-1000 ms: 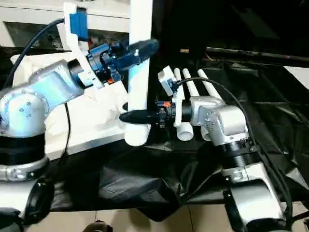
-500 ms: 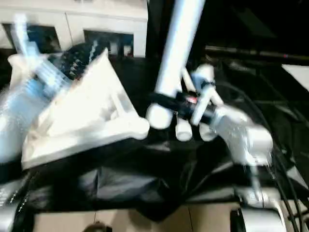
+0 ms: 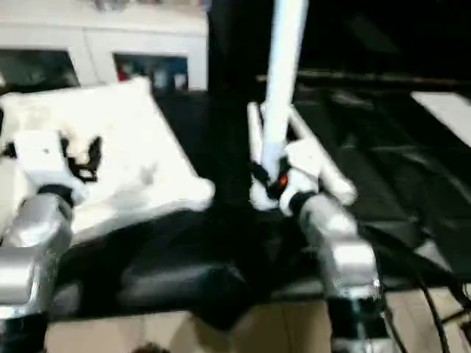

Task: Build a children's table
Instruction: Pick table leg

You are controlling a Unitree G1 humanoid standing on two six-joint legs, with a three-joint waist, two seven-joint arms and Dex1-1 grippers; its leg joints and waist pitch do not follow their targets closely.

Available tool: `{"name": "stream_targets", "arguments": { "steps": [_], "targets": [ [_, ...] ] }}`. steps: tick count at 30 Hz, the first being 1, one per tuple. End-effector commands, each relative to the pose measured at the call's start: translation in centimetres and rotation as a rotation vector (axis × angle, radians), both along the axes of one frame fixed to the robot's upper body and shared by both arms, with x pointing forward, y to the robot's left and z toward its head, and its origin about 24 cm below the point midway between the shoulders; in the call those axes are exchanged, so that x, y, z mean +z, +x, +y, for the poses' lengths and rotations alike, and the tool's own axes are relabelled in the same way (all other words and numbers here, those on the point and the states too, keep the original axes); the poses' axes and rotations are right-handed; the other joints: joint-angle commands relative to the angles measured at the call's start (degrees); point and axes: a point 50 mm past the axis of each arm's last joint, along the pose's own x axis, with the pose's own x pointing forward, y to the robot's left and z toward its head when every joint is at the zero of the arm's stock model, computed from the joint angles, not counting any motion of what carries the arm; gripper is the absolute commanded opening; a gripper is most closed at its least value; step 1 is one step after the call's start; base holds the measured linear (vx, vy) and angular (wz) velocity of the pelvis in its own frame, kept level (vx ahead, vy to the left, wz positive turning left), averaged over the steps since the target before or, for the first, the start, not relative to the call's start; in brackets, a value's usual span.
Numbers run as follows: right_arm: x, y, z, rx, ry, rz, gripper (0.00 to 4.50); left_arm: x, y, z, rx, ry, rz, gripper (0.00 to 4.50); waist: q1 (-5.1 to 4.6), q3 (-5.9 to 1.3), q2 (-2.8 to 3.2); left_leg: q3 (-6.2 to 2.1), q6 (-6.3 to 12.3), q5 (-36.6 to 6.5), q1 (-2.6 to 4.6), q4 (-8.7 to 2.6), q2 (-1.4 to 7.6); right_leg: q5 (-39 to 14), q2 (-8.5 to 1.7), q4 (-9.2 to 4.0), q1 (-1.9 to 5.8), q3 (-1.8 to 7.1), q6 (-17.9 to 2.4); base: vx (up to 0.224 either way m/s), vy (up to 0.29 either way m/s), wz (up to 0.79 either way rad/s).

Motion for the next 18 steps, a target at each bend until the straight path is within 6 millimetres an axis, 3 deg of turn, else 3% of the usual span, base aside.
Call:
{"name": "stream_targets", "arguments": {
  "steps": [1, 2, 3, 4, 5, 6, 7, 8, 9, 10, 11, 12, 13, 14, 15, 16, 17, 18],
  "targets": [
    [-0.1, 0.1, -0.5, -0.029, 0.003, -0.006, 1.90, -0.3, -0.1, -1.0, -0.026, -0.025, 0.012, 2.95, 0.91, -3.47, -2.33, 6.08, 4.36, -20.3, 1.46, 6.98, -2.64, -24.7, -8.02, -12.56, 1.01, 4.19, -18.5, -0.048, -0.234, 0.22],
    [0.1, 0.1, -0.3, -0.015, 0.013, -0.010, 1.90, -0.5, -0.1, -1.3, -0.054, -0.019, 0.018, 2.95, 2.64, -2.92, -2.82, 8.88, 6.07, -12.6, -0.84, 10.17, -2.29, -32.2, -9.17, -12.36, 2.59, 6.24, -9.8, -0.064, -0.336, 0.13],
    [0.4, -0.1, -0.2, 0.002, 0.023, -0.018, 1.90, -0.7, -0.1, -1.5, -0.082, 0.003, 0.018, 2.95, 3.53, -2.28, -2.91, 8.92, 4.83, -10.1, -1.00, 8.00, -1.76, -37.0, -9.37, -11.93, 2.90, 6.85, 5.1, -0.048, -0.222, -0.03],
    [0.6, -0.1, 0.0, 0.015, 0.035, -0.024, 1.90, -0.9, -0.1, -1.6, -0.101, 0.016, 0.017, 2.95, 4.13, -2.74, -2.78, 8.63, 6.03, -10.8, -0.77, 5.82, -1.34, -35.3, -9.48, -11.21, 3.75, 7.88, 10.0, -0.032, -0.186, -0.05],
    [0.7, -0.1, 0.2, 0.021, 0.037, -0.027, 1.90, -1.2, -0.2, -1.6, -0.099, 0.014, 0.022, 2.95, 4.49, -3.49, -1.66, 7.57, 8.14, -9.9, 0.74, 2.26, 0.48, -27.1, -9.07, -10.70, 4.23, 7.36, 13.4, -0.048, -0.158, 0.08],
    [0.7, -0.1, 0.3, 0.024, 0.034, -0.029, 1.90, -1.4, -0.2, -1.4, -0.093, 0.008, 0.029, 2.95, 4.34, -3.86, -1.39, 7.46, 8.93, -8.3, 1.85, 0.94, 1.49, -21.9, -7.76, -10.96, 3.80, 6.13, 13.6, -0.048, -0.158, 0.08],
    [0.7, -0.2, 0.8, 0.056, 0.027, -0.029, 1.90, -1.5, -0.3, -1.2, -0.082, -0.005, 0.029, 2.95, 3.58, -4.30, -0.80, 5.04, 11.12, -6.4, 2.44, -0.53, 5.10, -11.9, -5.95, -9.58, 3.18, 3.82, 14.4, -0.053, -0.125, 0.08],
    [0.7, -0.2, 1.1, 0.080, 0.023, -0.029, 1.90, -1.6, -0.3, -1.1, -0.076, -0.014, 0.027, 2.95, 3.54, -4.53, 0.34, 3.66, 12.90, -9.0, 4.49, -1.59, 9.63, -8.7, -7.43, -8.55, 2.05, 3.89, 10.2, -0.040, -0.095, 0.06],
    [0.5, -0.1, 1.5, 0.090, 0.027, -0.021, 1.90, -1.5, -0.3, -1.0, -0.072, -0.017, 0.029, 2.95, 3.24, -4.22, 0.40, 3.40, 12.77, -11.4, 4.37, -2.18, 10.91, -8.3, -8.33, -7.46, 2.02, 4.47, 7.5, -0.040, -0.095, 0.06],
    [0.3, 0.1, 1.9, 0.106, 0.031, -0.013, 1.90, -1.4, -0.2, -0.9, -0.069, -0.001, 0.029, 2.95, 3.95, -2.92, -0.61, 2.78, 10.21, -19.3, 0.42, -2.64, 7.48, -13.0, -11.47, -6.45, 4.85, 4.29, 3.4, -0.056, -0.109, 0.16],
    [0.2, 0.1, 2.2, 0.115, 0.019, -0.015, 1.90, -1.3, -0.2, -0.9, -0.075, 0.000, 0.030, 2.95, 4.45, -2.43, -1.67, 6.37, 5.56, -18.1, 2.25, 1.91, 1.89, -35.6, -12.29, -11.64, 3.79, 1.73, 8.7, -0.071, -0.110, 0.41],
    [0.0, 0.1, 2.5, 0.125, 0.016, -0.016, 1.90, -1.3, -0.2, -0.9, -0.074, 0.015, 0.034, 2.95, 4.31, -1.41, -1.46, 8.27, 4.55, -15.6, 5.14, 5.96, 0.15, -46.8, -12.69, -15.37, 1.23, -1.22, 11.3, -0.071, -0.110, 0.41],
    [-0.1, 0.1, 2.7, 0.132, 0.016, -0.017, 1.90, -1.4, -0.2, -0.8, -0.076, 0.024, 0.037, 2.95, 2.82, -0.30, -0.71, 10.48, 5.39, -18.1, 8.16, 8.18, 0.19, -54.0, -11.21, -19.85, 0.64, -7.65, 15.1, -0.084, -0.038, 0.40],
    [0.0, 0.0, 3.0, 0.144, 0.024, -0.022, 1.90, -1.3, -0.1, -0.8, -0.085, 0.019, 0.038, 2.95, 3.14, -1.26, 2.35, 8.59, 7.09, -29.7, 4.15, 3.34, 6.04, -40.4, -9.00, -12.29, 8.24, -10.74, 17.9, 0.101, 0.069, 0.31],
    [0.1, 0.1, 3.2, 0.154, 0.031, -0.026, 1.90, -1.3, -0.1, -0.9, -0.092, 0.014, 0.037, 2.95, 6.27, -1.70, 3.22, 6.51, 2.92, -51.1, -1.96, -5.25, 7.64, -23.1, -2.64, 5.22, 8.62, -2.13, 3.6, 0.101, 0.069, 0.31],
    [0.2, 0.1, 3.3, 0.162, 0.041, -0.028, 1.90, -1.3, 0.0, -0.7, -0.090, 0.025, 0.037, 2.95, 7.51, -4.02, 4.79, 9.50, 1.69, -47.7, 4.38, -4.29, 9.56, -23.8, -1.25, 9.48, 5.71, 0.45, 2.1, 0.297, 0.061, 0.31],
    [0.3, 0.0, 3.5, 0.173, 0.042, -0.034, 1.90, -1.3, 0.1, -0.5, -0.085, 0.022, 0.037, 2.95, 3.80, -0.36, 0.70, 8.89, 1.29, -49.6, 10.14, -3.22, 9.70, -34.4, -4.31, 4.84, 1.92, 4.73, 0.7, 0.147, -0.003, 0.14],
    [0.3, 0.1, 3.6, 0.178, 0.041, -0.037, 1.90, -1.3, 0.2, -0.4, -0.080, 0.021, 0.037, 2.95, 5.19, -0.98, -0.89, 9.55, -0.11, -49.9, 11.71, 0.99, 6.43, -45.2, -6.33, -2.17, 1.49, 6.53, 0.1, 0.184, -0.073, 0.17]
  ]
}}
